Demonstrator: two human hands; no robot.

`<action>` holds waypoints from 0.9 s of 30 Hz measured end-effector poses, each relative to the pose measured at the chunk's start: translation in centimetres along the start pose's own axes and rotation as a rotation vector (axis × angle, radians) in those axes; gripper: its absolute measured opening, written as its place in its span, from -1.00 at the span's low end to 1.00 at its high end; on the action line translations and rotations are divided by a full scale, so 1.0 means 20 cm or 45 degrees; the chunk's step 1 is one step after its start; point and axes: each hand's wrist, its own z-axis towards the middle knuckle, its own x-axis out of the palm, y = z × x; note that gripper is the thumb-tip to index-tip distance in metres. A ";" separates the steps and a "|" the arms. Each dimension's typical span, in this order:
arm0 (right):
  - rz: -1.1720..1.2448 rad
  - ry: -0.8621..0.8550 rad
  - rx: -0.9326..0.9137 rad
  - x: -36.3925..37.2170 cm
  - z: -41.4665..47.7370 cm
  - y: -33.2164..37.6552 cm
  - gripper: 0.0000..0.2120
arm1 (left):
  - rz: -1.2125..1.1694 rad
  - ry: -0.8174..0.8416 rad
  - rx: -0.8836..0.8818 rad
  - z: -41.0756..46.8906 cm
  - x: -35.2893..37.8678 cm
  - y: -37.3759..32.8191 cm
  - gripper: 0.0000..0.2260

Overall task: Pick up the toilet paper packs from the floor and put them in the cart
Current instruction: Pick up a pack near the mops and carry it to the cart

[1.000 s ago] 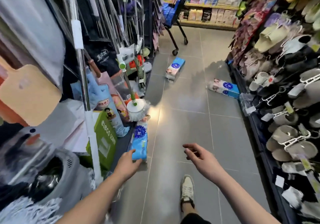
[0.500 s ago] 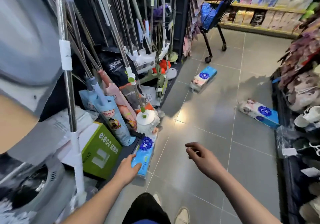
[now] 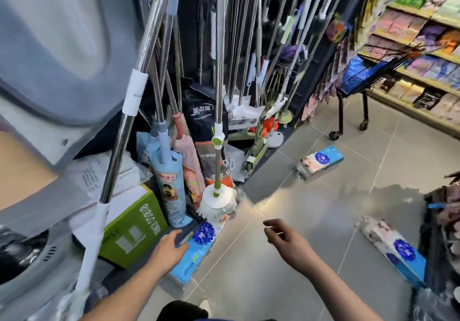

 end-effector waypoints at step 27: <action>-0.429 0.823 -0.113 -0.07 1.29 -0.06 -0.85 | -0.818 -0.683 -0.854 -0.17 0.52 -0.09 -0.51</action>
